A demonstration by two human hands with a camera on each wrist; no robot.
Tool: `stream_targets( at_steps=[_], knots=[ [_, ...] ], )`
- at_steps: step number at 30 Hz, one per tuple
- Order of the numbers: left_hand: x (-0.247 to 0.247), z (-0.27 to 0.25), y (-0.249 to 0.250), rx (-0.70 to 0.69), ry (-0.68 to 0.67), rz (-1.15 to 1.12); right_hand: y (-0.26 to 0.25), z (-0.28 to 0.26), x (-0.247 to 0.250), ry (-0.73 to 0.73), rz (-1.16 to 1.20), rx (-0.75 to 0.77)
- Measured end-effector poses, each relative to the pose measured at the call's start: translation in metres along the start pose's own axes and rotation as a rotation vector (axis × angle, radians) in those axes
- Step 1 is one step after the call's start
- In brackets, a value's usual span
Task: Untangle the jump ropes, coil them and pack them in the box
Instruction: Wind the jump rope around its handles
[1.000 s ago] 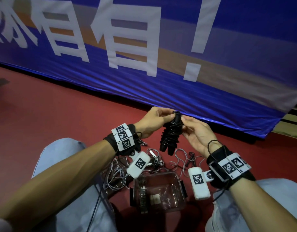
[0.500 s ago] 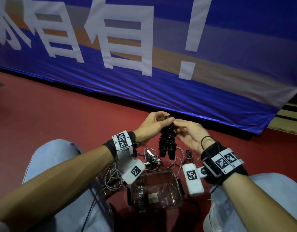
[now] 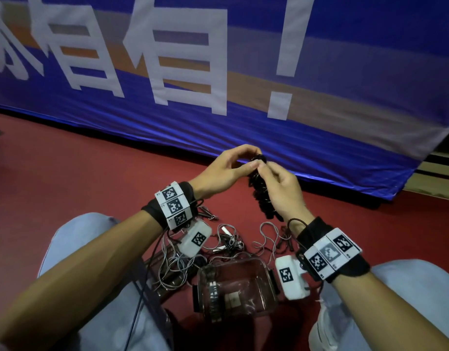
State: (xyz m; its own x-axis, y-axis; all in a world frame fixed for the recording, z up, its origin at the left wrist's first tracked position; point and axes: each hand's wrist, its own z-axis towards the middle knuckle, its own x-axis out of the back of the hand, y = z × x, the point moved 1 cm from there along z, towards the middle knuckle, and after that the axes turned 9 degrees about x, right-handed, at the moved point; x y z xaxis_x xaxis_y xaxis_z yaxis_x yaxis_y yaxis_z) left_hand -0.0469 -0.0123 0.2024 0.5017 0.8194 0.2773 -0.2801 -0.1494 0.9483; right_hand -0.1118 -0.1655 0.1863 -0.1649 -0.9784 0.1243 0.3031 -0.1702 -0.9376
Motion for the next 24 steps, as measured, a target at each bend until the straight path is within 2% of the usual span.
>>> stream_targets(
  at_steps=[4, 13, 17, 22, 24],
  knots=[
    [0.0, -0.002, 0.0, -0.03, -0.033, 0.03, 0.005, -0.002, 0.0, -0.034, -0.206, 0.122],
    [0.0, -0.001, -0.002, -0.052, -0.039, 0.011, 0.008, 0.007, 0.004, 0.018, -0.185, 0.056],
    [-0.002, -0.002, -0.003, 0.003, -0.048, 0.071, 0.01, 0.006, 0.005, 0.012, -0.212, 0.039],
    [-0.006, -0.002, 0.002, 0.044, -0.132, -0.014, 0.014, 0.008, 0.008, 0.059, -0.232, 0.037],
    [-0.01, -0.001, 0.001, 0.029, -0.109, 0.004, 0.014, 0.009, 0.01, 0.062, -0.199, 0.027]
  ],
)
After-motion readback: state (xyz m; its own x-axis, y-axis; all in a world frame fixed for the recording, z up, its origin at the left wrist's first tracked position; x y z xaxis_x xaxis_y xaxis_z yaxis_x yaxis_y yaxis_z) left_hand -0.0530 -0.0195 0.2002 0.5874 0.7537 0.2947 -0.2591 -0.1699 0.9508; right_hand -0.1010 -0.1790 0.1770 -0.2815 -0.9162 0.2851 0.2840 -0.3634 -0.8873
